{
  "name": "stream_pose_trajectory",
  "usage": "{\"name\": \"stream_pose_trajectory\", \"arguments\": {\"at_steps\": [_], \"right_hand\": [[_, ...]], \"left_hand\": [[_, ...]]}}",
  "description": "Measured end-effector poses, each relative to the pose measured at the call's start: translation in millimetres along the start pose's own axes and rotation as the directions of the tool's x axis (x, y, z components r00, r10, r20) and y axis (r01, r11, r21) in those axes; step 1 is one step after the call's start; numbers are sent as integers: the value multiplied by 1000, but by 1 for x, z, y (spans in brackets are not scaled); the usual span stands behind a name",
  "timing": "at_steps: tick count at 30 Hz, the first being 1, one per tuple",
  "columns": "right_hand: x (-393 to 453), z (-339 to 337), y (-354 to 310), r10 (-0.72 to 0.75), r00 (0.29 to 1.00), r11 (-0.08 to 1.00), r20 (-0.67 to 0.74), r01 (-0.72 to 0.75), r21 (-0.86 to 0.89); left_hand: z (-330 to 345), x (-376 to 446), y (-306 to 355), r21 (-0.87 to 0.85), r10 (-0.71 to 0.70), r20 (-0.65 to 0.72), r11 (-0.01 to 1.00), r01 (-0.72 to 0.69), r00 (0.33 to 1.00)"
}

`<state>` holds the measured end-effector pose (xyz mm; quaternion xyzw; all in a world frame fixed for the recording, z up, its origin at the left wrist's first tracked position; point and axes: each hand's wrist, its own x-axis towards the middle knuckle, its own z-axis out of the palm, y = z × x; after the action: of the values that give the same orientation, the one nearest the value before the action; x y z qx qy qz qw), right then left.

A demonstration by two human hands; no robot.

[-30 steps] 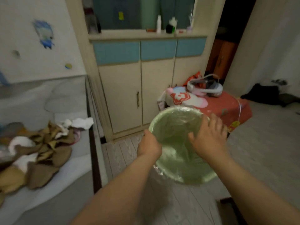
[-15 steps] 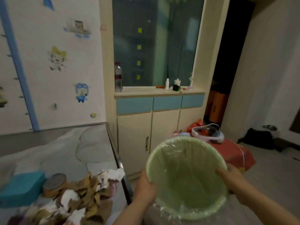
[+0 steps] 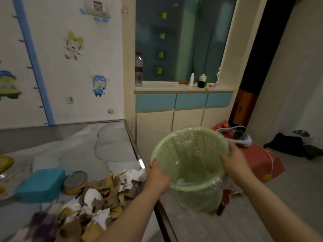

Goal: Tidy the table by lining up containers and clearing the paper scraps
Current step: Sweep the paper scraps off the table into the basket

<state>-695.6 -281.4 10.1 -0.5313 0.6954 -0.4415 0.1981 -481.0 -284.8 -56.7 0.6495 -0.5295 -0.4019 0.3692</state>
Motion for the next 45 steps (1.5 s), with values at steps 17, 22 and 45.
{"name": "stream_pose_trajectory", "arguments": {"at_steps": [17, 22, 45], "right_hand": [[-41, 18, -38, -261, 961, 958, -95, 246, -147], [-55, 51, -47, -309, 948, 887, 75, 315, -337], [-111, 112, -79, -479, 778, 565, 407, 628, -535]], "left_hand": [[-39, -48, 25, 72, 113, 148, 990, -125, 983], [-52, -66, 21, -18, 153, 67, 988, -152, 986], [-155, -128, -81, 369, 256, -406, 924, -99, 877]]}}
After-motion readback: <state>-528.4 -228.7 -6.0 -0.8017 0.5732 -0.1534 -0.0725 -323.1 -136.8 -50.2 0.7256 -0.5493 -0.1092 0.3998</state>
